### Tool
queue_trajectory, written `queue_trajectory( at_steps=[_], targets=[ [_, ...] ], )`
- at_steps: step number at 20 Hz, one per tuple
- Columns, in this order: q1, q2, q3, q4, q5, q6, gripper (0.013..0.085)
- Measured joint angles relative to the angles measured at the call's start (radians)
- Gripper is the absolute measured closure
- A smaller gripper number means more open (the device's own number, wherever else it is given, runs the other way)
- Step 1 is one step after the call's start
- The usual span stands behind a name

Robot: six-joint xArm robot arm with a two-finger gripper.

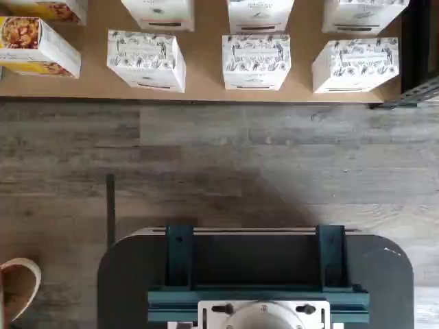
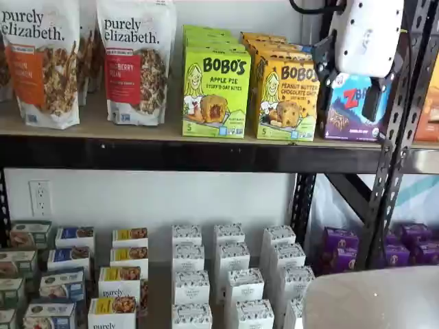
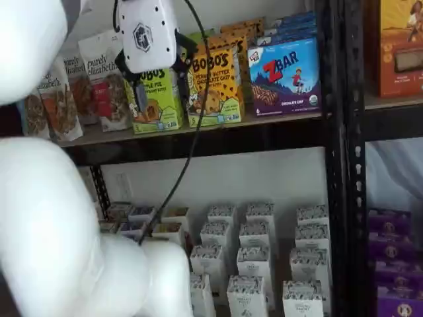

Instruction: Pick the green box on the top shelf, the fourth from the left

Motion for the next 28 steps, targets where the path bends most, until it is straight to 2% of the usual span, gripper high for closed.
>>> queue_trajectory(
  at_steps=[1,2,3,4,11,17,21,25,27,28],
  targets=[
    [-0.004,-0.003,0.003,0.006,-0.006,-0.003,0.013],
    [-0.074,-0.05,0.048,0.079,-0.077,-0.047,0.013],
    [-0.107,-0.073,0.068,0.118,-0.113,-0.068,0.013],
    [-0.118,-0.081,0.076,0.134,-0.128,-0.077,0.013],
    [-0.112,-0.084,0.081,0.147,-0.141,-0.072,0.013],
    [-0.084,-0.079,0.085,0.151,-0.18,-0.05,0.013],
    [-0.016,-0.068,0.086,0.128,-0.225,0.004,0.013],
    [0.019,-0.026,0.067,0.149,-0.232,0.044,0.013],
    [0.073,-0.007,0.061,0.111,-0.258,0.084,0.013],
    [0.084,0.0,0.06,0.106,-0.271,0.093,0.013]
  ],
)
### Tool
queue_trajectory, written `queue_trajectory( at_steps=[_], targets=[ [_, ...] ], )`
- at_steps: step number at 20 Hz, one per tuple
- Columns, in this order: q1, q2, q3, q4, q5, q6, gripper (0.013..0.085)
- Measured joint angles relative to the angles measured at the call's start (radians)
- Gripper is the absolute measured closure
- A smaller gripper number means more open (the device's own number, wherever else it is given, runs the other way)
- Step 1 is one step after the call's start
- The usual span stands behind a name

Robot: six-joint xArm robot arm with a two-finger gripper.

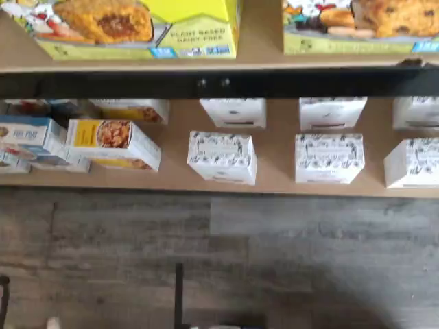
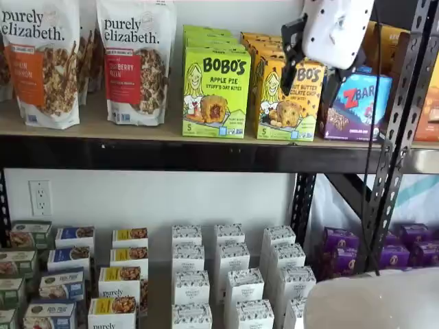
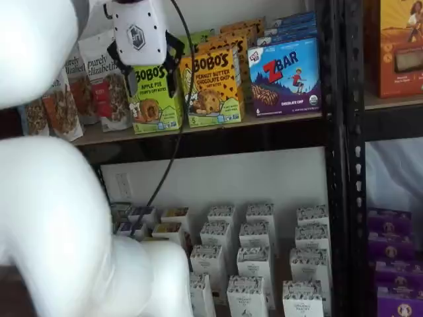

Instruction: Pick the green box on the top shelf, the fourth from the left

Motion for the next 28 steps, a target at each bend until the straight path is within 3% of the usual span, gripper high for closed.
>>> queue_trajectory(
  at_steps=[7,12,18,22,28],
  targets=[
    [0.058,0.059,-0.025,-0.039,-0.068,0.044,0.013],
    [0.119,0.119,-0.065,-0.108,-0.092,0.095,0.013],
    [0.12,0.172,-0.097,-0.072,-0.131,0.097,0.013],
    [0.15,0.206,-0.119,-0.108,-0.137,0.123,0.013],
    [0.178,0.242,-0.132,-0.117,-0.187,0.148,0.013]
  ],
)
